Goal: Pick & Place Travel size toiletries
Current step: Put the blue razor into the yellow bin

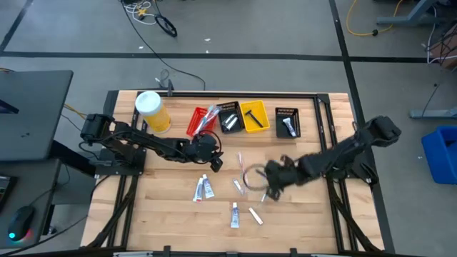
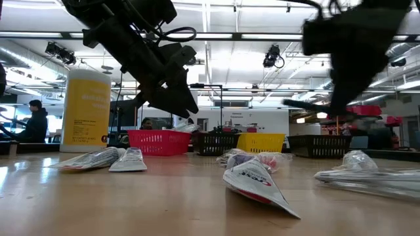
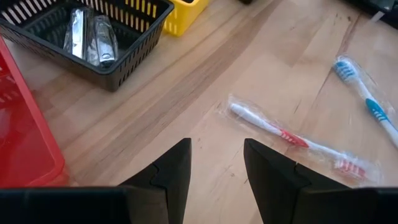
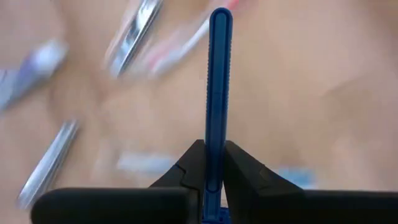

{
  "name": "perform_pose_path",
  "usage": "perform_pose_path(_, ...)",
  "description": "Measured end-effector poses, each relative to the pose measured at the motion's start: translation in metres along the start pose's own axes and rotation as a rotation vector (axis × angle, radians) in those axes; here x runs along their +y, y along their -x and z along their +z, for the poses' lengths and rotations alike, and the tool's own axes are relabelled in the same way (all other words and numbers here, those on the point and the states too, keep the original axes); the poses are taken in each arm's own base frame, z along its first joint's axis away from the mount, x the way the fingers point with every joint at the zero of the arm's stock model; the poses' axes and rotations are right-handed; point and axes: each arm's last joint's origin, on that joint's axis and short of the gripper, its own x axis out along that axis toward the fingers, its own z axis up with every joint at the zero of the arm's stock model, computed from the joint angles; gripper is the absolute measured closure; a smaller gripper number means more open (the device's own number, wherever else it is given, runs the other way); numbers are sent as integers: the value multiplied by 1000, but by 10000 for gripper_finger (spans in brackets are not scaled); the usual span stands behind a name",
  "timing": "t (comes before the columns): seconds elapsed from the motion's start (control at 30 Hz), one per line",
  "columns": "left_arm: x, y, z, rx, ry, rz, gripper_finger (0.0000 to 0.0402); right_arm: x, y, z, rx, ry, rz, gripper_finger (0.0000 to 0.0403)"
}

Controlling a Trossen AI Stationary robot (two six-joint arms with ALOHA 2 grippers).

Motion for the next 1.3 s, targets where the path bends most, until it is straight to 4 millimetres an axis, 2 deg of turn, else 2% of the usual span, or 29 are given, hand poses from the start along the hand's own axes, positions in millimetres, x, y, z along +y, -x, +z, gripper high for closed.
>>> perform_pose_path(0.33, 0, 0, 0, -6, -2, 5, 244, -79, -7, 73, -191, -59, -141, 362)
perform_pose_path(0.47, 0, 0, 1, -18, -5, 17, 244, -109, -8, 97, -278, -56, -132, 362)
perform_pose_path(0.63, 0, 0, 1, -25, 3, 15, 244, -153, -4, 119, -385, -130, -175, 363)
perform_pose_path(0.73, -1, 0, 2, -35, 9, 10, 244, -175, -5, 127, -430, -184, -176, 363)
perform_pose_path(0.87, -2, 0, 4, -59, 20, 6, 244, -193, -26, 124, -382, -223, -189, 358)
perform_pose_path(1.03, -2, 0, 5, -79, 26, 20, 244, -207, -44, 131, -405, -236, -208, 357)
perform_pose_path(1.3, -2, 0, 5, -80, 11, 23, 244, -221, -72, 123, -299, -270, -235, 355)
